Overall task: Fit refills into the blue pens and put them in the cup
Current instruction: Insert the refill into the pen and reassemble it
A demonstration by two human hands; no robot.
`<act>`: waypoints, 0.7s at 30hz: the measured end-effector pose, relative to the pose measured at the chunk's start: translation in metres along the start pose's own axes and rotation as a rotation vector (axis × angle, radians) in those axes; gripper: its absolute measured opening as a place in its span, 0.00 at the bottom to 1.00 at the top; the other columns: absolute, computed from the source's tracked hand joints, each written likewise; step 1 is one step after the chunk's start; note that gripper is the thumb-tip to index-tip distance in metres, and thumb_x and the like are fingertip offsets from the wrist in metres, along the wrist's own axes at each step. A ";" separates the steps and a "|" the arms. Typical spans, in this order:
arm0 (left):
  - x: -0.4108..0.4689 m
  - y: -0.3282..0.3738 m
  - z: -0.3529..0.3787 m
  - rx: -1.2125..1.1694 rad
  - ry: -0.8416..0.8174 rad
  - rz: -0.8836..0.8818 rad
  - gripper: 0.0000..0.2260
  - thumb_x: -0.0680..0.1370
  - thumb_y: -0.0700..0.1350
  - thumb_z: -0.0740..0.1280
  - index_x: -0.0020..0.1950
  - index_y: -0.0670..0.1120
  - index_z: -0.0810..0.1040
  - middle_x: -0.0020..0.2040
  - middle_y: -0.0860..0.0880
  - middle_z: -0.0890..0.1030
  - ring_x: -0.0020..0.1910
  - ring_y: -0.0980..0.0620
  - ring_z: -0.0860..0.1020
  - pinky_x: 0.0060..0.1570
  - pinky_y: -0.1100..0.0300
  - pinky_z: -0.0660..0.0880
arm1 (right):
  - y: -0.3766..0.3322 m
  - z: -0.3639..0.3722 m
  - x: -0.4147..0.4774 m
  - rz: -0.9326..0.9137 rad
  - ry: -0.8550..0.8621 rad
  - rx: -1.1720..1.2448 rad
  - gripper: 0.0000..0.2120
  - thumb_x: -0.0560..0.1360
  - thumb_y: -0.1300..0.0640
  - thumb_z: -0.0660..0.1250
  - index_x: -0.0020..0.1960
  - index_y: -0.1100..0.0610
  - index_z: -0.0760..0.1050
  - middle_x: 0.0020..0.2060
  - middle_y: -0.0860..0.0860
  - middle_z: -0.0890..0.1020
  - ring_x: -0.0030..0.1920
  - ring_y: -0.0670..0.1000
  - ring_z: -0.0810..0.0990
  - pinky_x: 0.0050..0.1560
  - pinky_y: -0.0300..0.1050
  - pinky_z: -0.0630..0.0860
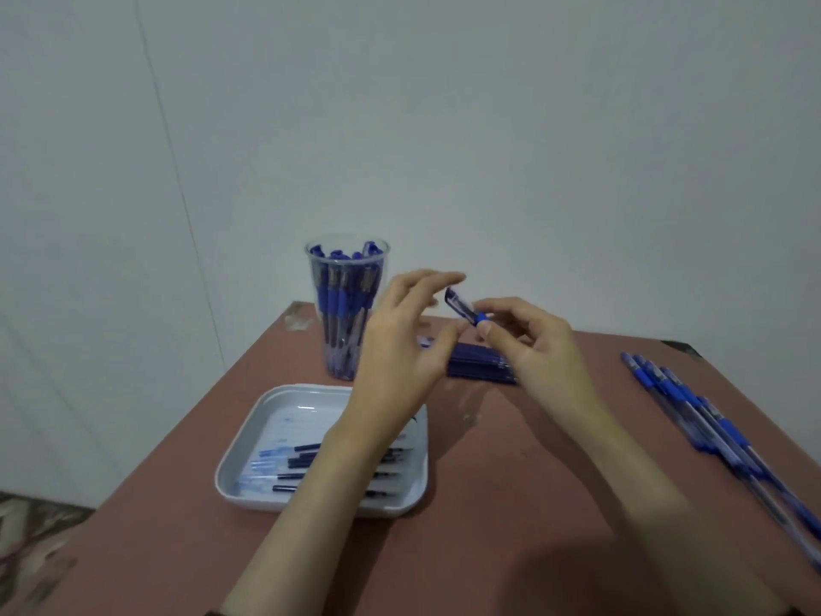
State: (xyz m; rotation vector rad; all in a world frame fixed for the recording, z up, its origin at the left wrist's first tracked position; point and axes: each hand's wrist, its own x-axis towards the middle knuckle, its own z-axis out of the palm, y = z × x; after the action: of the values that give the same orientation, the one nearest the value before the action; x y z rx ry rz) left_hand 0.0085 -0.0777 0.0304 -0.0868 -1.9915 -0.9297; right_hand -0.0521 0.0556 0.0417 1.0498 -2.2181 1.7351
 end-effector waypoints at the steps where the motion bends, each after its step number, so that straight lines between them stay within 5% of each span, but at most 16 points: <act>1: 0.002 -0.004 -0.009 0.091 0.087 0.063 0.18 0.73 0.41 0.70 0.63 0.48 0.76 0.59 0.49 0.75 0.57 0.53 0.74 0.58 0.57 0.73 | -0.011 0.005 0.007 -0.031 0.014 0.014 0.13 0.76 0.65 0.67 0.46 0.46 0.77 0.36 0.44 0.82 0.38 0.38 0.79 0.45 0.36 0.73; 4: 0.009 -0.024 -0.040 0.284 0.258 0.055 0.26 0.73 0.50 0.69 0.70 0.50 0.68 0.66 0.45 0.69 0.64 0.49 0.66 0.64 0.72 0.57 | -0.050 0.022 0.037 -0.154 0.063 0.115 0.09 0.77 0.63 0.66 0.50 0.50 0.76 0.37 0.48 0.83 0.39 0.36 0.80 0.45 0.33 0.72; 6: 0.013 -0.039 -0.054 0.287 0.231 -0.068 0.36 0.71 0.58 0.69 0.74 0.52 0.59 0.71 0.45 0.63 0.68 0.47 0.61 0.66 0.71 0.52 | -0.073 0.036 0.059 -0.227 0.104 0.189 0.10 0.78 0.63 0.64 0.50 0.47 0.74 0.39 0.49 0.84 0.42 0.39 0.81 0.48 0.37 0.75; 9: 0.015 -0.059 -0.058 0.222 0.161 -0.242 0.45 0.68 0.59 0.72 0.77 0.51 0.51 0.74 0.45 0.61 0.70 0.45 0.59 0.67 0.53 0.60 | -0.092 0.058 0.088 -0.280 0.139 0.249 0.10 0.78 0.63 0.64 0.48 0.47 0.71 0.42 0.50 0.84 0.44 0.43 0.81 0.50 0.45 0.78; 14: 0.016 -0.077 -0.054 0.216 0.082 -0.232 0.47 0.69 0.54 0.74 0.77 0.54 0.44 0.62 0.47 0.75 0.59 0.43 0.73 0.61 0.46 0.71 | -0.078 0.090 0.117 -0.217 0.145 0.122 0.08 0.76 0.65 0.66 0.48 0.53 0.70 0.41 0.50 0.81 0.42 0.50 0.81 0.50 0.54 0.79; 19: 0.015 -0.081 -0.053 0.131 0.082 -0.212 0.46 0.71 0.53 0.73 0.77 0.56 0.43 0.63 0.49 0.75 0.59 0.47 0.74 0.57 0.51 0.74 | -0.056 0.100 0.112 -0.170 0.002 -0.173 0.21 0.73 0.66 0.64 0.63 0.50 0.67 0.34 0.55 0.81 0.35 0.52 0.77 0.42 0.44 0.76; 21: 0.016 -0.083 -0.053 0.127 0.086 -0.217 0.46 0.71 0.53 0.73 0.77 0.56 0.43 0.63 0.48 0.74 0.59 0.46 0.74 0.57 0.48 0.74 | -0.052 0.101 0.111 -0.177 -0.039 -0.302 0.21 0.73 0.65 0.65 0.62 0.48 0.71 0.34 0.53 0.80 0.39 0.52 0.78 0.48 0.47 0.76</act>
State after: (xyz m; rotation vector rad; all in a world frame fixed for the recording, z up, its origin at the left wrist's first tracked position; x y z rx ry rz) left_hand 0.0034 -0.1756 0.0106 0.2412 -2.0013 -0.9232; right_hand -0.0740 -0.0880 0.1055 1.1701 -2.2400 1.2708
